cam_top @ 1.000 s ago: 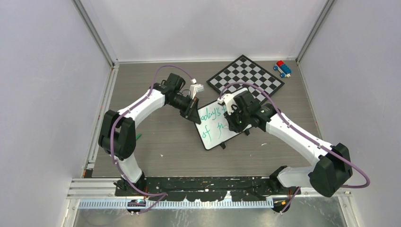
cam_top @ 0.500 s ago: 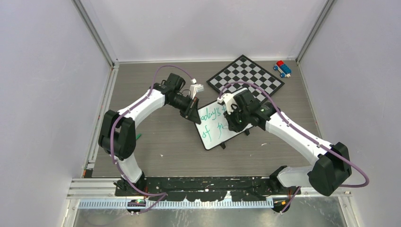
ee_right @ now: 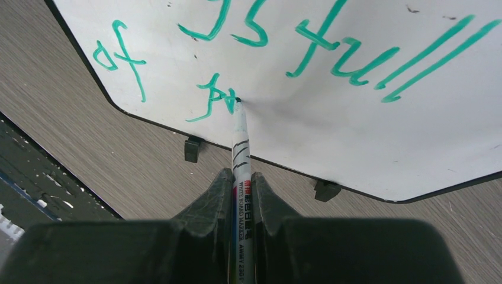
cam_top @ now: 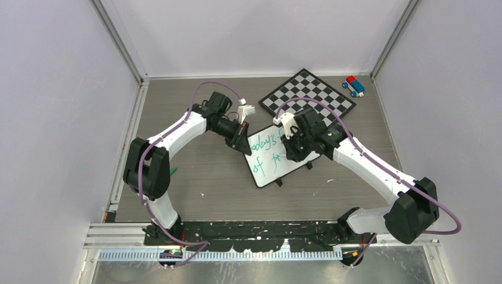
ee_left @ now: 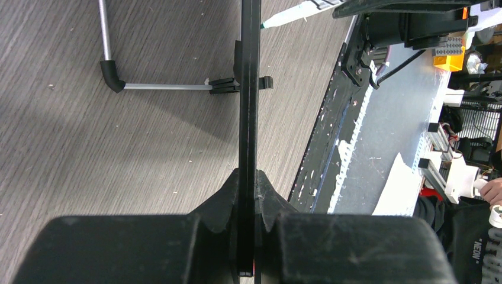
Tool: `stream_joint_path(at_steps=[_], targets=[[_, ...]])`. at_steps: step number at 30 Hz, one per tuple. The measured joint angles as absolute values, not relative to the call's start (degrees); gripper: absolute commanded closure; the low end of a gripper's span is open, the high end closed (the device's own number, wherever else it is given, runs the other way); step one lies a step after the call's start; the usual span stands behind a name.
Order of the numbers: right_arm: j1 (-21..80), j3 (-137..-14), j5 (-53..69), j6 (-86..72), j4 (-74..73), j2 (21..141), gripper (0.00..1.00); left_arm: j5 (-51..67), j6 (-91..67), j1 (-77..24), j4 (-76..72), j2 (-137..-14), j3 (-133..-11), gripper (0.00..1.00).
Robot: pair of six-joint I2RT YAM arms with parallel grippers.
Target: Write a sentence on the whiteboard
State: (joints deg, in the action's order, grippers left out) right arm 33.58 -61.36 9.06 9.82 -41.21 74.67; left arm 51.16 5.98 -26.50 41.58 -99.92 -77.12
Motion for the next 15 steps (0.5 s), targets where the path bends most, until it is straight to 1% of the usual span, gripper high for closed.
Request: stream_joint_path(at_steps=[15], targets=[[32.6, -61.4, 9.1, 10.4, -41.8, 74.7, 1.00, 51.2, 6.0, -26.5, 41.6, -99.9, -77.1, 1.00]])
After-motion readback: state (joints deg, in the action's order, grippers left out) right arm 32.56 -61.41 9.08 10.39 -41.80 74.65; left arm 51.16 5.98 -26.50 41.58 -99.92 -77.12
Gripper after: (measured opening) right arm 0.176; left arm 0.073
